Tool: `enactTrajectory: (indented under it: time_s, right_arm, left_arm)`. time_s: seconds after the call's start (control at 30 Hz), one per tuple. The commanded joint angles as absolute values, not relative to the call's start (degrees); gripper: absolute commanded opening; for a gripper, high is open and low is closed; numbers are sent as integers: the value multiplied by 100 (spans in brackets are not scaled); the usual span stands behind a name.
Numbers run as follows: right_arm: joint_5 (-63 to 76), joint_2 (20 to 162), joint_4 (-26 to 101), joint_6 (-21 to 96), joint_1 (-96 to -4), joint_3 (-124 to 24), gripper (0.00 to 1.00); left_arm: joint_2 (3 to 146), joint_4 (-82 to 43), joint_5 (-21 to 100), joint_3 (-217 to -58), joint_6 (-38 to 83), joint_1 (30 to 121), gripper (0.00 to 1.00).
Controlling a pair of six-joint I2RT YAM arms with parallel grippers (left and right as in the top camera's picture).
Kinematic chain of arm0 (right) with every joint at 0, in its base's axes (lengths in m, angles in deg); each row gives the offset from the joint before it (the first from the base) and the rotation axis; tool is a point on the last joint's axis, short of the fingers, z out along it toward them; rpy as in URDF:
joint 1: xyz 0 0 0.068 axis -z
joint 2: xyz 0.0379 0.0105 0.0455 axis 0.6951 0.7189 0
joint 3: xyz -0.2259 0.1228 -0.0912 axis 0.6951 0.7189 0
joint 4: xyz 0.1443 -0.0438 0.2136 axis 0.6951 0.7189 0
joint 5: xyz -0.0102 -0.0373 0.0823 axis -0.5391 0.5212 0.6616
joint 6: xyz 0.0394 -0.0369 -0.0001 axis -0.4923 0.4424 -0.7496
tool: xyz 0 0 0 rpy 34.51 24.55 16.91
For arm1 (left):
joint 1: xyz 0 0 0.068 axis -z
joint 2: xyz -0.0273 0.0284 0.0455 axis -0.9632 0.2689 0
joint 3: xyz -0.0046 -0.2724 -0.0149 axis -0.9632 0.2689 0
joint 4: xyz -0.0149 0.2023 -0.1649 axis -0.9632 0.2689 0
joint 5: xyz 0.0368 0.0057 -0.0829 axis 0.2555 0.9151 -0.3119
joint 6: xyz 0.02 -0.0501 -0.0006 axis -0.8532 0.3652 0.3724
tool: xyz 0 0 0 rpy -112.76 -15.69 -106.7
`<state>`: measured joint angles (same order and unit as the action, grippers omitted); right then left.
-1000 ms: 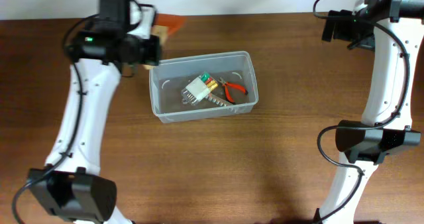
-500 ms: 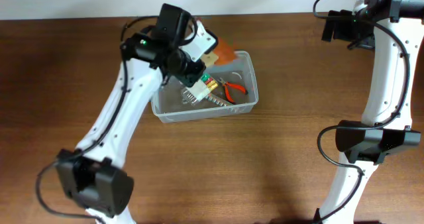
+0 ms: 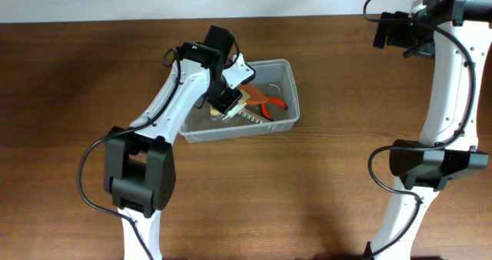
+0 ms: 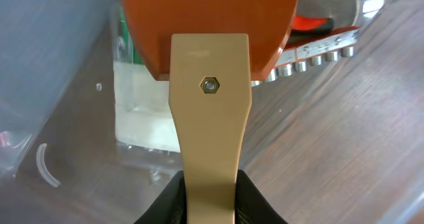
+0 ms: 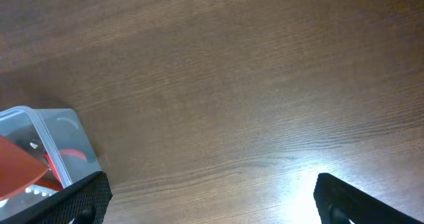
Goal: Pack container
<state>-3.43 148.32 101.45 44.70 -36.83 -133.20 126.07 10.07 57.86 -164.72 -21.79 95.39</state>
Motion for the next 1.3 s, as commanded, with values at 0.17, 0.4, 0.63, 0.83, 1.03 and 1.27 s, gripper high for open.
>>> enactTrajectory:
  time_s: [0.17, 0.4, 0.63, 0.83, 1.03, 1.27]
  right_arm:
    - [-312, 14753, 10178, 4425, -3650, -13417, 99]
    - [-312, 14753, 10178, 4422, -3650, -13417, 99]
    - [-312, 14753, 10178, 4422, -3650, -13417, 99]
    - [-312, 14753, 10178, 4422, -3650, -13417, 99]
    - [-312, 14753, 10178, 4422, -3650, -13417, 99]
    - [-312, 14753, 10180, 4422, -3650, -13417, 99]
  left_arm:
    - [12646, 1033, 6241, -16566, -2288, 9535, 53]
    - [12644, 1033, 6221, -16651, -2198, 9535, 60]
    - [12633, 1387, 6226, -17744, -1829, 9511, 62]
    - [12633, 1982, 6897, -19040, -402, 8956, 64]
    - [12633, 2286, 7082, -19294, 687, 7782, 72]
    - [12631, 2561, 7012, -19294, 811, 6547, 72]
